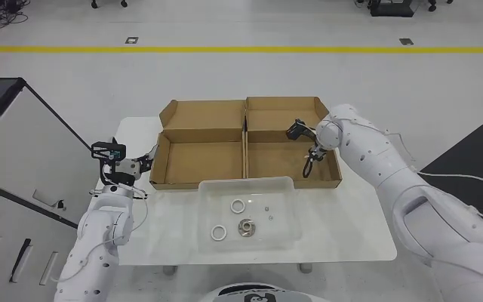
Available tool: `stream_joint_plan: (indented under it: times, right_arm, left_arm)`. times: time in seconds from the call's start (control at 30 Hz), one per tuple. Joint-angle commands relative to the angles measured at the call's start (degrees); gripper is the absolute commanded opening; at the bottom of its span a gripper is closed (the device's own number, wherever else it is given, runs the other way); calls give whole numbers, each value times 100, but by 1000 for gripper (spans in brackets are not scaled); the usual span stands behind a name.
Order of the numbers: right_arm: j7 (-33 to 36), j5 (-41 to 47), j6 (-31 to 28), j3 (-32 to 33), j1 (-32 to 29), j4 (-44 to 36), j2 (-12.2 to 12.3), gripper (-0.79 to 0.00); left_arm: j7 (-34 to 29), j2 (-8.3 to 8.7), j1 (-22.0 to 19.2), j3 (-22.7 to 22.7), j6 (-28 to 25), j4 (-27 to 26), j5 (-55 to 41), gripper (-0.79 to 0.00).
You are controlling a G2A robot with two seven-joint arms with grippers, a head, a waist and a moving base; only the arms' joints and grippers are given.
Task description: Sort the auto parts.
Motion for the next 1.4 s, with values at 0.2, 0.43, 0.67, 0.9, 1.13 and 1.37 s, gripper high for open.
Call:
stream_joint_plan:
  times: [0.2, 0.43, 0.67, 0.9, 1.13, 1.37]
  right_arm:
    - [-25, -43, -47, 5, -82, 120, -30, -785]
    - [-18, -51, -79, 36, -79, 185, -60, -600]
    - [-15, -49, -136, 72, -75, 216, -85, -529]
    - [24, -16, -207, 169, -27, 140, -81, 0]
    - [89, -37, -320, 436, 29, -310, 38, 0]
    - [582, 205, -582, 930, -92, -1417, 288, 0]
  left_arm:
    - [0, 0, 0, 0, 0, 0, 0, 0]
    - [0, 0, 0, 0, 0, 0, 0, 0]
    - [0, 0, 0, 0, 0, 0, 0, 0]
    - [0, 0, 0, 0, 0, 0, 0, 0]
    - [0, 0, 0, 0, 0, 0, 0, 0]
    - [0, 0, 0, 0, 0, 0, 0, 0]
